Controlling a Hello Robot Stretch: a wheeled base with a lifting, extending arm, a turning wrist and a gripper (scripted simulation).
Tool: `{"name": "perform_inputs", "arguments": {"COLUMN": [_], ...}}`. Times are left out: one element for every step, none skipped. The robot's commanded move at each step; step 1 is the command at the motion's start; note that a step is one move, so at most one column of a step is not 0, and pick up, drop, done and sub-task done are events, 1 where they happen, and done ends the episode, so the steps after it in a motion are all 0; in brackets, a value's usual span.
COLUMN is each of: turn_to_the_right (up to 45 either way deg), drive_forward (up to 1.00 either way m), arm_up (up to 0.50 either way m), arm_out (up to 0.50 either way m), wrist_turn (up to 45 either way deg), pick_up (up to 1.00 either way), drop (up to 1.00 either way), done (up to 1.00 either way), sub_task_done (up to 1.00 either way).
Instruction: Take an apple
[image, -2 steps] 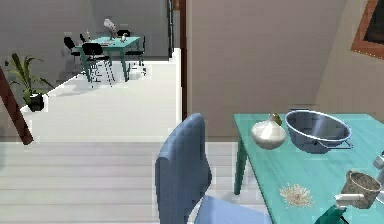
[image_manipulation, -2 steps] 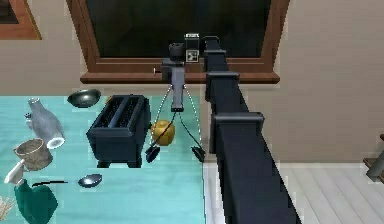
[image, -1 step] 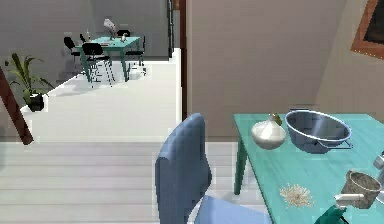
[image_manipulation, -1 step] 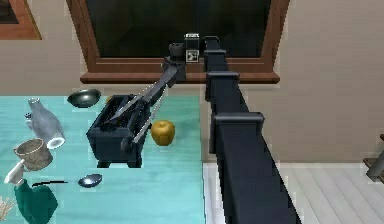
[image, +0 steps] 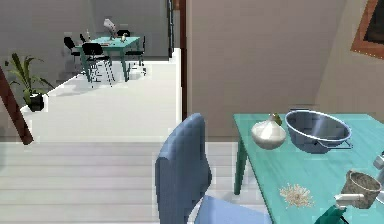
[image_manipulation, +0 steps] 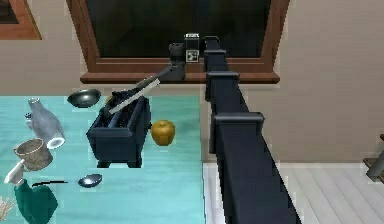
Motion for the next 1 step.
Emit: {"name": "perform_inputs", "arguments": {"turn_to_the_right": [0.0], "drive_forward": [0.00], "arm_up": [0.00], "arm_out": [0.00], "wrist_turn": [45.0], "pick_up": [0.00], "drop": [0.00], "done": [0.00], "sub_task_done": [0.00]}}
